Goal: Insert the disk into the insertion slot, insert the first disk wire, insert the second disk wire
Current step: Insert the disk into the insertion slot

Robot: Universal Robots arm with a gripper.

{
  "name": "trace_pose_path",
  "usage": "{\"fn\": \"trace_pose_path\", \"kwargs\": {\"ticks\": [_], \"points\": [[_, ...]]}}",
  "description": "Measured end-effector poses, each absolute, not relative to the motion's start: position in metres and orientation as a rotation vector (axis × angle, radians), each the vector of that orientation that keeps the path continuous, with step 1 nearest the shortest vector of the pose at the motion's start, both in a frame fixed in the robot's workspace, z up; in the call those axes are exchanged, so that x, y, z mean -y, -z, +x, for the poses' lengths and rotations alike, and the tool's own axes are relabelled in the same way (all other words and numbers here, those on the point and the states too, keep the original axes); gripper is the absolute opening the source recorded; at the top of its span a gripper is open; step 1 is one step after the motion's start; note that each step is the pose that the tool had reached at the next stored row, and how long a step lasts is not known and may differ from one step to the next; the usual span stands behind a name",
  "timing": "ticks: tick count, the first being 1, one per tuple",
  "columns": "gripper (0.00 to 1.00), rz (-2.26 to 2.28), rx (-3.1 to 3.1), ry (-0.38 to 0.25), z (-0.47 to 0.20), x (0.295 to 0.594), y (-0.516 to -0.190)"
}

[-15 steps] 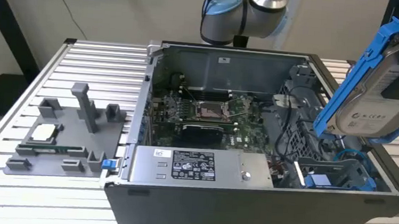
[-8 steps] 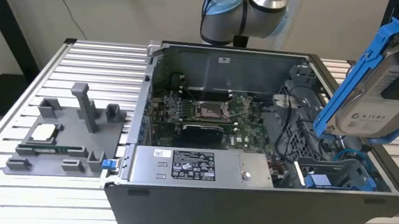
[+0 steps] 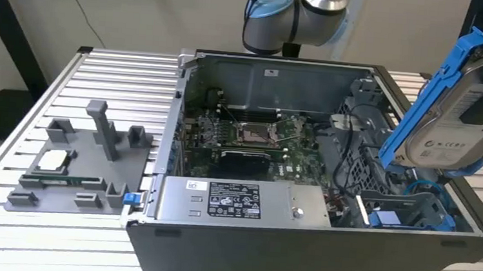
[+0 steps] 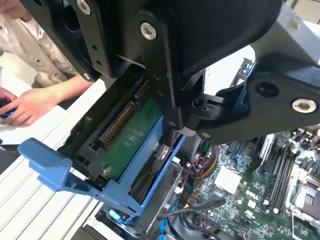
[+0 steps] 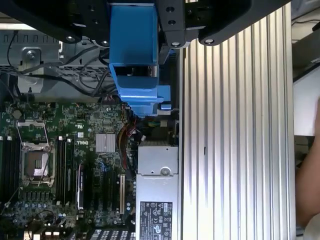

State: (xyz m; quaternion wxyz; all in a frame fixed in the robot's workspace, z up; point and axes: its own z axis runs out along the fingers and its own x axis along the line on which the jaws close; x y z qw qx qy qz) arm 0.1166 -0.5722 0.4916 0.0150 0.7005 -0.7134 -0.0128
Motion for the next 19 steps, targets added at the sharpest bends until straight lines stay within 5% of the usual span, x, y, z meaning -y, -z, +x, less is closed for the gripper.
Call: {"fn": "trace_pose_path", "kwargs": {"ticks": [19], "points": [[0.00,2.188,2.228,0.023,0.117,0.576,-0.465]]}}
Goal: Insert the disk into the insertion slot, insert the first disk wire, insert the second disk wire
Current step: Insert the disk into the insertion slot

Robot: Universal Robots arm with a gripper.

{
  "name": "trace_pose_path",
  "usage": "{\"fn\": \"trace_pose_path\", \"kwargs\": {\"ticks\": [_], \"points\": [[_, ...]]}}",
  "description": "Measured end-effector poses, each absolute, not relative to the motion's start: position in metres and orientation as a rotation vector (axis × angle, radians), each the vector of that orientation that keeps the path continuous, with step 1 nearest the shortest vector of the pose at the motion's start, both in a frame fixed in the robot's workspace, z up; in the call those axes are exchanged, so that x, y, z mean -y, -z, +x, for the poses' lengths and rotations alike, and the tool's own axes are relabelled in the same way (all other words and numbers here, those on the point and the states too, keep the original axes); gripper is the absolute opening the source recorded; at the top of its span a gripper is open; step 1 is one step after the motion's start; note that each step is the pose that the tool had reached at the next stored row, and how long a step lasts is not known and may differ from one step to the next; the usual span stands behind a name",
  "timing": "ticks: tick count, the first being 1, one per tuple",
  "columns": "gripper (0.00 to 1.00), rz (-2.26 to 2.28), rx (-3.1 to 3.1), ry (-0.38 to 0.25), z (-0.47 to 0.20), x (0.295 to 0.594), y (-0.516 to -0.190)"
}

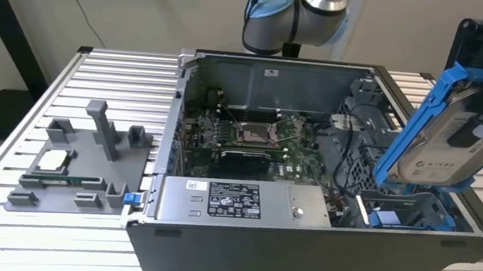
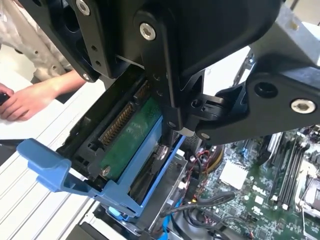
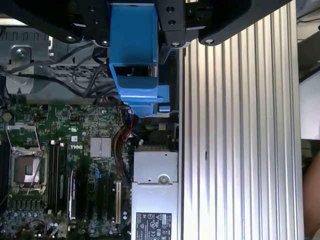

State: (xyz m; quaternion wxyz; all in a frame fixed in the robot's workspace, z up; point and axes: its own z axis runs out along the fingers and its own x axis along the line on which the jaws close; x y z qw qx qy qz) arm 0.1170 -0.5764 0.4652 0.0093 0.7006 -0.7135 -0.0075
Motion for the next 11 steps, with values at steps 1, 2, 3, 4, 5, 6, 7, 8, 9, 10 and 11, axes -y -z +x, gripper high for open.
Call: {"fn": "trace_pose_path", "kwargs": {"ticks": [1,2,3,4,5,6,7,8,9,10,11], "points": [[0.00,2.188,2.228,0.023,0.117,0.577,-0.464],[0.00,2.188,2.228,0.024,0.117,0.577,-0.462],[0.00,2.188,2.228,0.023,0.118,0.577,-0.460],[0.00,2.188,2.228,0.024,0.119,0.577,-0.458],[0.00,2.188,2.228,0.023,0.119,0.577,-0.457],[0.00,2.188,2.228,0.023,0.119,0.577,-0.455],[0.00,2.188,2.228,0.023,0.119,0.577,-0.454],[0.00,2.188,2.228,0.023,0.119,0.577,-0.452],[0.00,2.188,2.228,0.023,0.119,0.577,-0.450],[0.00,2.188,2.228,0.023,0.119,0.577,-0.449],[0.00,2.188,2.228,0.023,0.120,0.577,-0.447]]}}
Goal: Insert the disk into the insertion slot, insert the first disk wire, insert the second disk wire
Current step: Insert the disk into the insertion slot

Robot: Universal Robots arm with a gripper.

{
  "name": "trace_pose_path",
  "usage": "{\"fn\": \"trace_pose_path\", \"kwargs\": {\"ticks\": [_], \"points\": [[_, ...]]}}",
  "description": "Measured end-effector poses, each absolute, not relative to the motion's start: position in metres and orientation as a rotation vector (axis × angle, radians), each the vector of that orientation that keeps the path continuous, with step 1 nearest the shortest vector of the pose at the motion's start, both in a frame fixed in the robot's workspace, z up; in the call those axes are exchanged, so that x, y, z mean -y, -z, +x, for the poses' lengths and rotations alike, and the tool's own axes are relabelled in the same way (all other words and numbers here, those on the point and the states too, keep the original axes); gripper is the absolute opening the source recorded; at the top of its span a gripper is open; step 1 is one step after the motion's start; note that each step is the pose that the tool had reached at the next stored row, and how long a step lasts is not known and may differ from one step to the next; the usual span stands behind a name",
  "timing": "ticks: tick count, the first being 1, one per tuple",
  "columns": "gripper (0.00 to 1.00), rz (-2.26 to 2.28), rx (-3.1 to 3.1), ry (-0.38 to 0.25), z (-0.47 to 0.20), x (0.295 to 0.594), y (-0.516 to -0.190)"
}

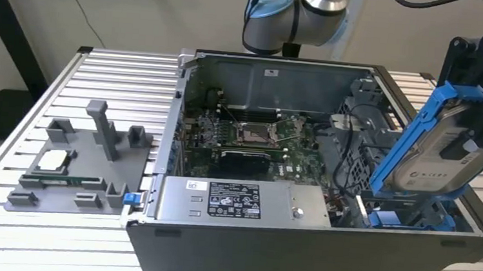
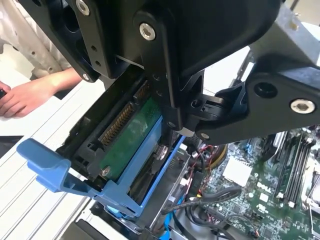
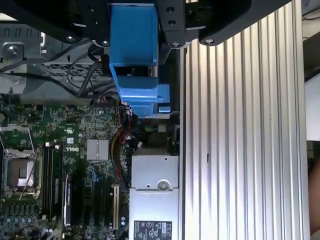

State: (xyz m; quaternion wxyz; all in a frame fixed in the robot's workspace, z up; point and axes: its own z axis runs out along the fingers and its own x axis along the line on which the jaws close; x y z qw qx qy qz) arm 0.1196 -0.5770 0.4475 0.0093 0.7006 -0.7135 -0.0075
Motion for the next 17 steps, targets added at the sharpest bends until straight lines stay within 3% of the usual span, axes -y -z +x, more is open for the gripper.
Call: {"fn": "trace_pose_path", "kwargs": {"ticks": [17], "points": [[0.00,2.189,2.230,0.027,0.124,0.577,-0.421]]}}
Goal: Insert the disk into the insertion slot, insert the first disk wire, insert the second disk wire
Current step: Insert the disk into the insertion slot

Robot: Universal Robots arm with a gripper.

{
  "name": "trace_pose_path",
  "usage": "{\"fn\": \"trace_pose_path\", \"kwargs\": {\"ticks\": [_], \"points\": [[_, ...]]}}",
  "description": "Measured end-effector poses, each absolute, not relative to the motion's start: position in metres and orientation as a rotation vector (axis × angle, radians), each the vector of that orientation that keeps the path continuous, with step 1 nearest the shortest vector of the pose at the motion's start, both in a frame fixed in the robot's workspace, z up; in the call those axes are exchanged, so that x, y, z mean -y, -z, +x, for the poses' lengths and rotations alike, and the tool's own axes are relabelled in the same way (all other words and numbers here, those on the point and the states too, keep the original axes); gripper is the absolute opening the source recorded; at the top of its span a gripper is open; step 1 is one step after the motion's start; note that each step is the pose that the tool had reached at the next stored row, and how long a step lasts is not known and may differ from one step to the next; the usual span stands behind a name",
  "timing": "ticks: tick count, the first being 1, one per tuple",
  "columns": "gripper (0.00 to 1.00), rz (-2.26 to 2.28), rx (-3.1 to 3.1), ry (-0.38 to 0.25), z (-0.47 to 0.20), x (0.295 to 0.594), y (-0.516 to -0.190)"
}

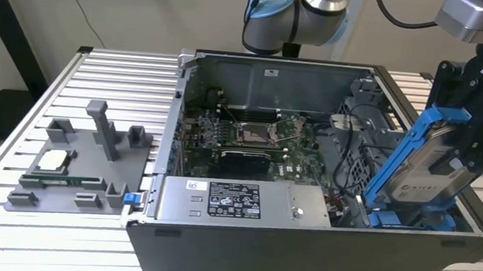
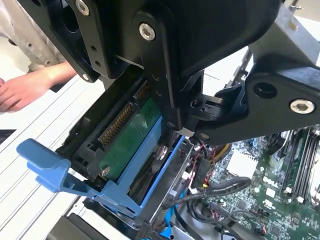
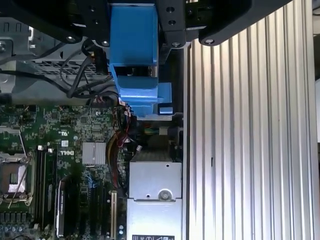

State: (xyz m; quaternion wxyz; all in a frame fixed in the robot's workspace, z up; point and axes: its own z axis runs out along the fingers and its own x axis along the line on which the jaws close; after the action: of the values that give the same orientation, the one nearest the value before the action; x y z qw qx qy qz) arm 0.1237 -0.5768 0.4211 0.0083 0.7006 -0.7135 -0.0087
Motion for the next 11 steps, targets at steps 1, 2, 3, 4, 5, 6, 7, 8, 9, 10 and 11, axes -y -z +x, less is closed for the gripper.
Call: {"fn": "trace_pose_path", "kwargs": {"ticks": [1,2,3,4,5,6,7,8,9,10,11], "points": [[0.00,2.190,2.230,0.028,0.124,0.577,-0.420],[0.00,2.190,2.230,0.029,0.124,0.577,-0.419],[0.00,2.190,2.231,0.029,0.125,0.577,-0.419],[0.00,2.191,2.231,0.030,0.125,0.577,-0.418],[0.00,2.191,2.231,0.030,0.125,0.577,-0.417],[0.00,2.191,2.231,0.030,0.125,0.577,-0.415],[0.00,2.191,2.231,0.030,0.126,0.576,-0.414],[0.00,2.191,2.231,0.030,0.126,0.576,-0.413],[0.00,2.191,2.231,0.031,0.126,0.576,-0.412],[0.00,2.191,2.231,0.031,0.126,0.576,-0.411],[0.00,2.191,2.231,0.031,0.126,0.576,-0.410]]}}
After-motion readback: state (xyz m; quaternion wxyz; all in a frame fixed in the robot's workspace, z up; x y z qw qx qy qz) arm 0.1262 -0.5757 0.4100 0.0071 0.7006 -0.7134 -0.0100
